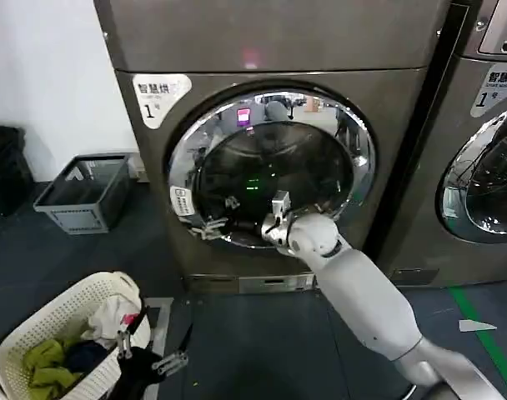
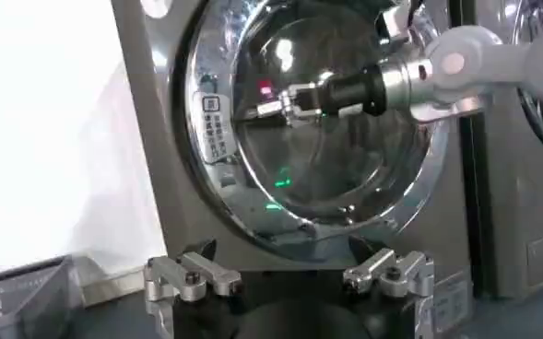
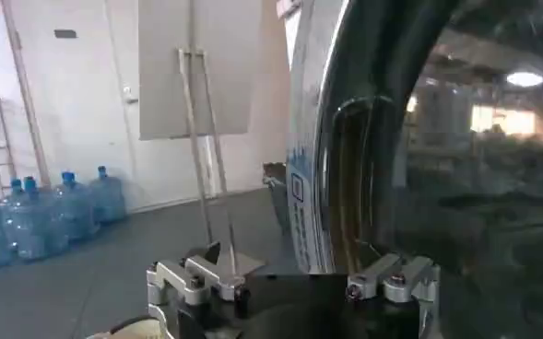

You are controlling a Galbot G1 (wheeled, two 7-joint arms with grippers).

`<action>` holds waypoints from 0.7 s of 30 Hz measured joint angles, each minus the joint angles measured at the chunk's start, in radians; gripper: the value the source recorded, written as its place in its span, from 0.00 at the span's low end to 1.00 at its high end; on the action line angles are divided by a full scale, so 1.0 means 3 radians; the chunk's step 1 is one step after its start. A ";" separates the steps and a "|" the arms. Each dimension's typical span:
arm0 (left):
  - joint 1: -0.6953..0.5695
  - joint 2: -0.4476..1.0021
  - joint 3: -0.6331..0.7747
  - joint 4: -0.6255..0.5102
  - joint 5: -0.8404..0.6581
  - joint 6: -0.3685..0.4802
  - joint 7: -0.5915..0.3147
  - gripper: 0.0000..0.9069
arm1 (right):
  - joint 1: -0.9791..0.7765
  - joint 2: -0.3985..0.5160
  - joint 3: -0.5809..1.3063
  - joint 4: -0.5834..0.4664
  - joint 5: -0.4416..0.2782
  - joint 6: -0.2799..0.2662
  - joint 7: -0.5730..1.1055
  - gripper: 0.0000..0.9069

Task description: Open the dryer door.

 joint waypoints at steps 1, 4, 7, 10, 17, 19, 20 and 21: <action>0.0000 0.0001 0.0000 -0.0005 -0.0002 0.0002 0.0000 1.00 | 0.0003 0.0007 -0.0005 -0.0014 -0.0001 0.0000 0.0000 1.00; -0.0005 0.0001 -0.0005 -0.0033 -0.0006 0.0010 -0.0001 1.00 | 0.0016 0.0029 -0.0019 -0.0054 -0.0007 0.0004 0.0002 1.00; -0.0010 0.0002 -0.0012 -0.0044 -0.0009 0.0013 -0.0001 1.00 | 0.0028 0.0048 -0.0031 -0.0078 -0.0008 0.0005 0.0004 1.00; -0.0016 0.0008 -0.0028 -0.0051 -0.0016 0.0013 -0.0002 1.00 | 0.0040 0.0069 -0.0045 -0.0099 -0.0008 0.0005 0.0004 1.00; -0.0064 0.0047 -0.0115 -0.0069 -0.0116 0.0043 0.0005 1.00 | 0.0065 0.0112 -0.0086 -0.0151 -0.0014 0.0006 0.0003 1.00; -0.0086 0.0070 -0.0159 -0.0072 -0.0174 0.0062 0.0012 1.00 | 0.0070 0.0118 -0.0095 -0.0157 -0.0014 0.0005 -0.0003 1.00; -0.0095 0.0080 -0.0178 -0.0074 -0.0199 0.0070 0.0020 1.00 | 0.0076 0.0123 -0.0106 -0.0163 -0.0014 0.0004 -0.0011 1.00; -0.0103 0.0087 -0.0198 -0.0075 -0.0223 0.0077 0.0031 1.00 | 0.0084 0.0126 -0.0118 -0.0168 -0.0014 0.0002 -0.0018 1.00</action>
